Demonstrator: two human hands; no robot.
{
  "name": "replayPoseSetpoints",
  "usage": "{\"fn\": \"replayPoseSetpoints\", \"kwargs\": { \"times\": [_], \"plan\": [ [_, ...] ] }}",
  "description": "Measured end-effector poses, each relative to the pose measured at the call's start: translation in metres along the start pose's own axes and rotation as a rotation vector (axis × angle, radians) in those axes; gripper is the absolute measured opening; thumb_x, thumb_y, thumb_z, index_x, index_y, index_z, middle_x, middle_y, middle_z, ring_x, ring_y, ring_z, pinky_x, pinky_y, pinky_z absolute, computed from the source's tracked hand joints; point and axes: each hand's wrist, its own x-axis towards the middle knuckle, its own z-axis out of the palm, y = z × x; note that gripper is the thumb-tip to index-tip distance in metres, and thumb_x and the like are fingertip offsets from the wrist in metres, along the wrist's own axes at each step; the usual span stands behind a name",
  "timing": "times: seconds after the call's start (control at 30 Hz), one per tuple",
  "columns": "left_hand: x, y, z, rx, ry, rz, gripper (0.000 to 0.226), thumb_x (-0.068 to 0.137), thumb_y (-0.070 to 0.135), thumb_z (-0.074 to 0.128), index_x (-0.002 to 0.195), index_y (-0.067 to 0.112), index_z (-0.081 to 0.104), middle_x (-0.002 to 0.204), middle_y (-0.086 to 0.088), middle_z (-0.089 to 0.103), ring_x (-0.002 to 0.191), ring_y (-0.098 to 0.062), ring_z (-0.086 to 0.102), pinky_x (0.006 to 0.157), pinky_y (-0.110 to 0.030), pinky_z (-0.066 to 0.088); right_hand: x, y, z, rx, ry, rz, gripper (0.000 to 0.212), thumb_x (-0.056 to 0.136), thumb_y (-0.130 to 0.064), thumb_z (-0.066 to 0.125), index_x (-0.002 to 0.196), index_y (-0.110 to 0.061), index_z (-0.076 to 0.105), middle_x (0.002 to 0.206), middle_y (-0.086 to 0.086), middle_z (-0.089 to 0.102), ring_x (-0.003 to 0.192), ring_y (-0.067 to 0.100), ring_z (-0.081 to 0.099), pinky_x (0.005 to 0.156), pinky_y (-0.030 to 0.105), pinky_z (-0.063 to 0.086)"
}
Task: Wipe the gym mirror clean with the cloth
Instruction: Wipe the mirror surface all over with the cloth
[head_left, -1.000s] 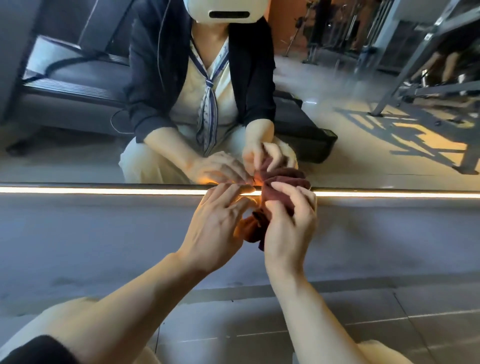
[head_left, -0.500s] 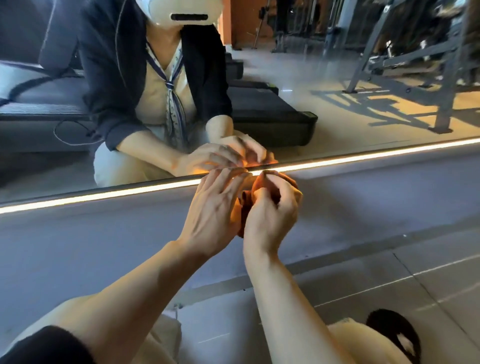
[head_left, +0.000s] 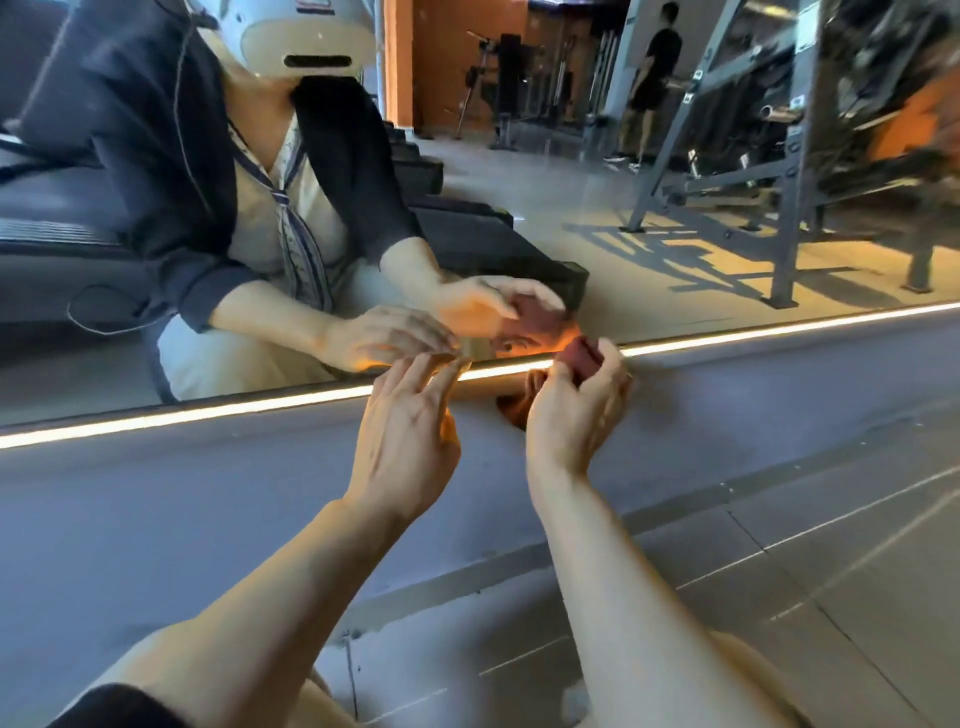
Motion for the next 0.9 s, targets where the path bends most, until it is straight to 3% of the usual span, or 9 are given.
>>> {"fn": "replayPoseSetpoints", "kwargs": {
  "times": [0.1, 0.27, 0.4, 0.47, 0.53, 0.63, 0.73, 0.8, 0.9],
  "plan": [
    [-0.002, -0.002, -0.003, 0.010, -0.003, -0.023, 0.061, 0.068, -0.006, 0.042, 0.123, 0.002, 0.067, 0.115, -0.016, 0.066, 0.098, -0.040, 0.060, 0.088, -0.048, 0.053, 0.008, -0.015, 0.010, -0.127, -0.036, -0.038, 0.033, 0.096, -0.001, 0.053, 0.129, -0.002, 0.052, 0.138, 0.020, 0.046, 0.124, 0.037, 0.045, 0.092, 0.027, 0.031],
    [-0.005, -0.003, -0.006, 0.018, 0.004, -0.025, 0.045, 0.069, -0.005, 0.050, 0.108, 0.006, 0.070, 0.103, -0.011, 0.066, 0.091, -0.034, 0.058, 0.083, -0.038, 0.045, -0.042, 0.007, 0.016, -0.224, -0.335, -0.383, 0.024, 0.077, 0.010, 0.060, 0.090, -0.008, 0.069, 0.110, 0.008, 0.057, 0.102, 0.030, 0.047, 0.082, 0.016, 0.032],
    [-0.007, -0.003, -0.011, 0.021, 0.015, -0.037, 0.052, 0.063, -0.015, 0.054, 0.110, 0.002, 0.069, 0.104, -0.015, 0.067, 0.093, -0.037, 0.058, 0.083, -0.040, 0.049, -0.030, -0.003, 0.011, -0.102, -0.199, -0.316, 0.039, 0.073, 0.019, 0.053, 0.096, -0.009, 0.066, 0.111, 0.004, 0.062, 0.097, 0.025, 0.046, 0.075, 0.000, 0.028],
    [-0.007, -0.005, -0.013, 0.027, 0.012, -0.038, 0.053, 0.063, -0.017, 0.056, 0.111, -0.001, 0.069, 0.105, -0.017, 0.067, 0.093, -0.039, 0.060, 0.084, -0.043, 0.051, -0.016, -0.006, 0.009, -0.096, -0.052, -0.264, 0.044, 0.077, 0.018, 0.056, 0.114, -0.006, 0.058, 0.123, 0.013, 0.061, 0.103, 0.030, 0.048, 0.074, 0.002, 0.026],
    [-0.008, -0.007, -0.014, 0.037, 0.012, -0.037, 0.052, 0.065, -0.014, 0.052, 0.112, 0.000, 0.069, 0.106, -0.016, 0.067, 0.095, -0.038, 0.058, 0.085, -0.043, 0.050, -0.007, -0.002, 0.010, -0.135, -0.028, -0.210, 0.046, 0.079, 0.015, 0.058, 0.120, -0.006, 0.054, 0.132, 0.014, 0.057, 0.111, 0.034, 0.049, 0.074, 0.008, 0.024],
    [-0.011, -0.011, -0.018, 0.051, 0.021, -0.047, 0.052, 0.064, -0.010, 0.046, 0.109, 0.002, 0.070, 0.106, -0.014, 0.066, 0.096, -0.035, 0.057, 0.084, -0.041, 0.050, -0.026, 0.003, 0.013, -0.160, -0.182, -0.315, 0.045, 0.069, 0.018, 0.056, 0.106, -0.007, 0.059, 0.125, 0.011, 0.058, 0.106, 0.030, 0.046, 0.070, 0.006, 0.030],
    [-0.014, -0.015, -0.023, 0.044, 0.036, -0.053, 0.058, 0.062, -0.005, 0.038, 0.109, 0.005, 0.070, 0.105, -0.011, 0.066, 0.096, -0.029, 0.051, 0.083, -0.035, 0.044, -0.050, 0.006, 0.017, -0.154, -0.468, -0.529, 0.039, 0.064, 0.011, 0.056, 0.095, -0.010, 0.065, 0.112, 0.006, 0.060, 0.099, 0.028, 0.047, 0.077, 0.017, 0.033],
    [-0.014, -0.016, -0.025, 0.054, 0.044, -0.065, 0.058, 0.061, -0.005, 0.039, 0.108, 0.006, 0.070, 0.106, -0.012, 0.066, 0.096, -0.029, 0.051, 0.082, -0.034, 0.043, -0.044, 0.003, 0.017, -0.113, -0.536, -0.517, 0.035, 0.066, 0.011, 0.058, 0.092, -0.011, 0.069, 0.104, 0.001, 0.059, 0.098, 0.029, 0.051, 0.077, 0.019, 0.035],
    [-0.017, -0.014, -0.025, 0.084, 0.027, -0.089, 0.057, 0.065, -0.012, 0.044, 0.112, 0.004, 0.071, 0.113, -0.015, 0.066, 0.101, -0.036, 0.056, 0.088, -0.041, 0.050, -0.022, 0.002, 0.014, -0.040, -0.296, -0.331, 0.037, 0.069, 0.016, 0.056, 0.093, -0.009, 0.068, 0.106, 0.002, 0.053, 0.103, 0.029, 0.049, 0.075, 0.017, 0.035]
  ]
}}
